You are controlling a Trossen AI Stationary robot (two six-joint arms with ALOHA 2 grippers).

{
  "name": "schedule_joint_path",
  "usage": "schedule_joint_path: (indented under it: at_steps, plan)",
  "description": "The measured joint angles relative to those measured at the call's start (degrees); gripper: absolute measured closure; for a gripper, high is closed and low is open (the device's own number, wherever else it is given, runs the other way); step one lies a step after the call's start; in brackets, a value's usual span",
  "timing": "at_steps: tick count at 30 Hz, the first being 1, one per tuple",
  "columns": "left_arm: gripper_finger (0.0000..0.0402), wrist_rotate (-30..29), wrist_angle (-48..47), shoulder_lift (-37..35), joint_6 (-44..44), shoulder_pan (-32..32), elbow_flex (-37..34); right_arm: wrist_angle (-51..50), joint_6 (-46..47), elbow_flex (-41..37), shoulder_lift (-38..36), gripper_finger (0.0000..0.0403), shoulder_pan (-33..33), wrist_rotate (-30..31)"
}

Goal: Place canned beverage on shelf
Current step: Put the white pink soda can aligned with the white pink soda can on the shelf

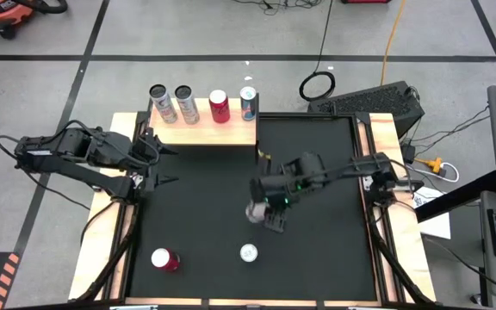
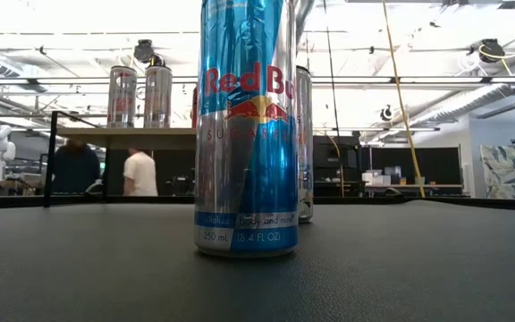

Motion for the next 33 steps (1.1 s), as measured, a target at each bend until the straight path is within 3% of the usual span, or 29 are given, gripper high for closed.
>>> schedule_joint_path:
  at_steps: [4, 12, 17, 33]
  plan:
    - [0.0035, 0.0, -0.1, 0.0, 0.0, 0.0, 0.0, 0.8, -5.0, 0.0, 0.0, 0.0179, -5.2, 2.6]
    - [0.0035, -0.1, -0.2, 0.0, 0.4, 0.0, 0.0, 7.3, -14.2, 0.0, 0.0, 0.0179, -13.3, 2.1]
    - [0.0035, -3.0, -0.2, 0.0, 0.3, 0.0, 0.0, 13.5, -20.1, 0.0, 0.0, 0.0179, -17.9, 2.2]
    - [0.0035, -4.6, -0.7, 0.0, 0.0, 0.0, 0.0, 21.5, -27.3, 0.0, -0.5, 0.0177, -27.0, 1.9]
